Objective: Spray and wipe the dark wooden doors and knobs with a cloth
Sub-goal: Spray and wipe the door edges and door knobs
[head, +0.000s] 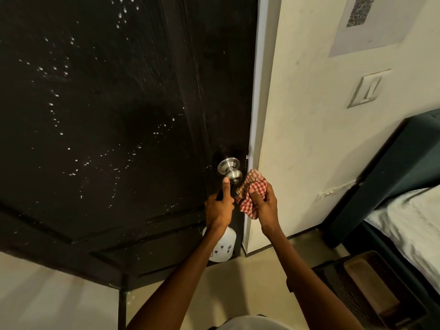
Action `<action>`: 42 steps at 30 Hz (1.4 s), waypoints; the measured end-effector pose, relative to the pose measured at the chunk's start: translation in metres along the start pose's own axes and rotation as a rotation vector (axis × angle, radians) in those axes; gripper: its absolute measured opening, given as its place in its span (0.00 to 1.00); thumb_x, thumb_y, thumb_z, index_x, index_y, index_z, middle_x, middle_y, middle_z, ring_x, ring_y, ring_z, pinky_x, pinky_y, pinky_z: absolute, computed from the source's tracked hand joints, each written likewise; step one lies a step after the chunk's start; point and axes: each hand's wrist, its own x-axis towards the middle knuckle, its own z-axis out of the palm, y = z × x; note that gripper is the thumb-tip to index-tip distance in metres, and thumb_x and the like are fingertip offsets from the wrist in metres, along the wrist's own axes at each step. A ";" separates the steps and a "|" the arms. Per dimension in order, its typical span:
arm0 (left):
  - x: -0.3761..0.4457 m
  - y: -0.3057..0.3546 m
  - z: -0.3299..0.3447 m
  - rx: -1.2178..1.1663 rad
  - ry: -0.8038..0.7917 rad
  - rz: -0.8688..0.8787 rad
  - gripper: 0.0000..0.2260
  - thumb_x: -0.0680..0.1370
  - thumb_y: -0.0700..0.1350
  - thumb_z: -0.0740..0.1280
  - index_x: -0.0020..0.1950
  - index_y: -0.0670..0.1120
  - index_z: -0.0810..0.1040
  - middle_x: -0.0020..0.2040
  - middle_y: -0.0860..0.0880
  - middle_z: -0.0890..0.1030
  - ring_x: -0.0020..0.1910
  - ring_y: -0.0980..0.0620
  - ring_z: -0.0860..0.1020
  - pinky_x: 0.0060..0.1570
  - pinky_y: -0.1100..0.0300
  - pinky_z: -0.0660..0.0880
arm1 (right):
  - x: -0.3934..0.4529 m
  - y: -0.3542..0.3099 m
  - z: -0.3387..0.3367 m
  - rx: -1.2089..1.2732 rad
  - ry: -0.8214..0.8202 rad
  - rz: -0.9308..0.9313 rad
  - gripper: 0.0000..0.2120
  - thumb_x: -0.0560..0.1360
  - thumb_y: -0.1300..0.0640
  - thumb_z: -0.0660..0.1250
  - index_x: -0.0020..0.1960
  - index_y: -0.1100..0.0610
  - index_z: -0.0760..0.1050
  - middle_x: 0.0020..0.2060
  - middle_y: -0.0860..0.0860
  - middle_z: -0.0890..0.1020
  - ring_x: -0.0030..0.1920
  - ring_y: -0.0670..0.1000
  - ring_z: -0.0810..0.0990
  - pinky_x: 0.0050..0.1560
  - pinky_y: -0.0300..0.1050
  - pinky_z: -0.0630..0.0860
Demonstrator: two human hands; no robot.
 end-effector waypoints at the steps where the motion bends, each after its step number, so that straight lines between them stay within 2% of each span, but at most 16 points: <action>1: 0.001 -0.001 0.000 0.005 -0.003 -0.001 0.33 0.75 0.76 0.56 0.40 0.48 0.79 0.34 0.51 0.81 0.30 0.53 0.75 0.32 0.58 0.70 | 0.000 0.000 -0.001 0.000 -0.001 -0.001 0.20 0.82 0.56 0.65 0.72 0.46 0.66 0.61 0.39 0.77 0.59 0.40 0.79 0.54 0.34 0.77; 5: -0.003 0.000 -0.003 0.007 0.009 -0.013 0.30 0.77 0.74 0.56 0.45 0.50 0.81 0.41 0.51 0.84 0.34 0.53 0.78 0.29 0.60 0.72 | -0.002 0.002 -0.003 -0.002 -0.008 0.000 0.20 0.82 0.56 0.65 0.72 0.46 0.67 0.61 0.40 0.78 0.57 0.36 0.79 0.52 0.31 0.78; 7: -0.004 0.000 -0.003 -0.019 0.007 -0.005 0.34 0.73 0.77 0.56 0.41 0.47 0.80 0.35 0.52 0.81 0.31 0.53 0.76 0.30 0.60 0.70 | -0.003 0.004 -0.003 -0.008 -0.011 0.003 0.20 0.82 0.55 0.65 0.72 0.46 0.67 0.61 0.39 0.78 0.56 0.34 0.79 0.52 0.31 0.77; 10: -0.005 0.000 -0.003 -0.041 0.014 -0.007 0.34 0.73 0.77 0.56 0.34 0.46 0.75 0.28 0.51 0.73 0.27 0.52 0.71 0.31 0.58 0.68 | -0.003 0.005 -0.004 -0.014 -0.019 0.000 0.20 0.82 0.55 0.65 0.72 0.45 0.67 0.61 0.39 0.77 0.57 0.35 0.79 0.52 0.32 0.78; 12: -0.004 -0.001 -0.004 -0.035 0.002 -0.013 0.33 0.75 0.76 0.57 0.36 0.46 0.77 0.29 0.51 0.76 0.27 0.53 0.72 0.30 0.59 0.68 | -0.003 0.006 -0.004 -0.012 -0.020 -0.003 0.20 0.82 0.55 0.66 0.72 0.45 0.67 0.61 0.39 0.78 0.57 0.36 0.79 0.53 0.33 0.78; 14: -0.003 -0.001 -0.004 -0.010 -0.001 -0.010 0.33 0.77 0.75 0.57 0.41 0.46 0.81 0.36 0.50 0.82 0.30 0.53 0.76 0.30 0.60 0.70 | -0.003 0.008 -0.004 -0.010 -0.018 -0.006 0.20 0.82 0.55 0.66 0.72 0.45 0.67 0.61 0.40 0.78 0.58 0.39 0.80 0.54 0.34 0.78; 16: -0.004 -0.001 -0.003 0.004 0.003 -0.003 0.33 0.77 0.75 0.56 0.45 0.46 0.83 0.41 0.49 0.85 0.34 0.52 0.79 0.31 0.60 0.72 | -0.003 0.010 -0.005 -0.009 -0.019 -0.010 0.20 0.82 0.55 0.66 0.72 0.45 0.67 0.61 0.40 0.78 0.59 0.40 0.80 0.55 0.35 0.78; 21: -0.006 0.001 -0.002 -0.031 0.034 -0.020 0.33 0.72 0.79 0.57 0.35 0.48 0.77 0.31 0.52 0.76 0.29 0.53 0.73 0.33 0.58 0.70 | -0.002 0.009 -0.005 -0.013 -0.022 -0.016 0.19 0.82 0.55 0.65 0.71 0.44 0.67 0.61 0.39 0.78 0.58 0.39 0.80 0.57 0.37 0.78; 25: -0.005 0.000 -0.004 0.002 0.003 -0.043 0.33 0.75 0.77 0.56 0.41 0.47 0.80 0.35 0.50 0.82 0.32 0.51 0.77 0.32 0.58 0.71 | -0.003 0.008 -0.004 -0.039 -0.003 -0.044 0.20 0.83 0.56 0.65 0.72 0.45 0.66 0.62 0.40 0.77 0.60 0.40 0.78 0.62 0.43 0.78; 29: -0.009 -0.002 -0.013 -0.015 0.035 -0.036 0.33 0.77 0.75 0.56 0.48 0.47 0.83 0.42 0.50 0.84 0.37 0.51 0.80 0.29 0.60 0.72 | -0.004 0.009 0.006 -0.135 -0.044 -0.170 0.22 0.83 0.51 0.64 0.75 0.42 0.64 0.67 0.40 0.75 0.66 0.42 0.76 0.66 0.44 0.75; 32: -0.012 -0.002 -0.025 -0.075 0.071 -0.006 0.30 0.78 0.72 0.58 0.45 0.46 0.83 0.40 0.49 0.85 0.34 0.52 0.79 0.29 0.60 0.72 | 0.005 0.004 0.022 -0.243 -0.091 -0.329 0.26 0.82 0.47 0.64 0.78 0.47 0.63 0.72 0.45 0.72 0.71 0.44 0.72 0.69 0.38 0.71; 35: -0.013 -0.004 -0.035 -0.092 0.086 0.023 0.31 0.76 0.73 0.57 0.44 0.46 0.83 0.41 0.48 0.85 0.32 0.53 0.77 0.30 0.59 0.71 | 0.019 0.003 0.029 -0.333 -0.118 -0.404 0.26 0.82 0.45 0.64 0.78 0.43 0.62 0.73 0.45 0.70 0.72 0.45 0.70 0.70 0.42 0.70; 38: -0.012 -0.005 -0.041 -0.128 0.093 0.030 0.32 0.75 0.73 0.58 0.44 0.46 0.83 0.40 0.48 0.85 0.29 0.54 0.75 0.28 0.60 0.70 | 0.025 0.011 0.031 -0.458 -0.128 -0.436 0.29 0.81 0.39 0.61 0.79 0.46 0.60 0.75 0.48 0.67 0.72 0.47 0.70 0.69 0.40 0.70; 42: -0.010 -0.004 -0.040 -0.142 0.084 0.034 0.32 0.74 0.74 0.58 0.44 0.46 0.83 0.40 0.49 0.85 0.31 0.53 0.76 0.30 0.60 0.70 | 0.035 0.013 0.027 -0.560 -0.180 -0.509 0.29 0.81 0.41 0.63 0.78 0.49 0.60 0.75 0.52 0.65 0.70 0.53 0.72 0.67 0.48 0.76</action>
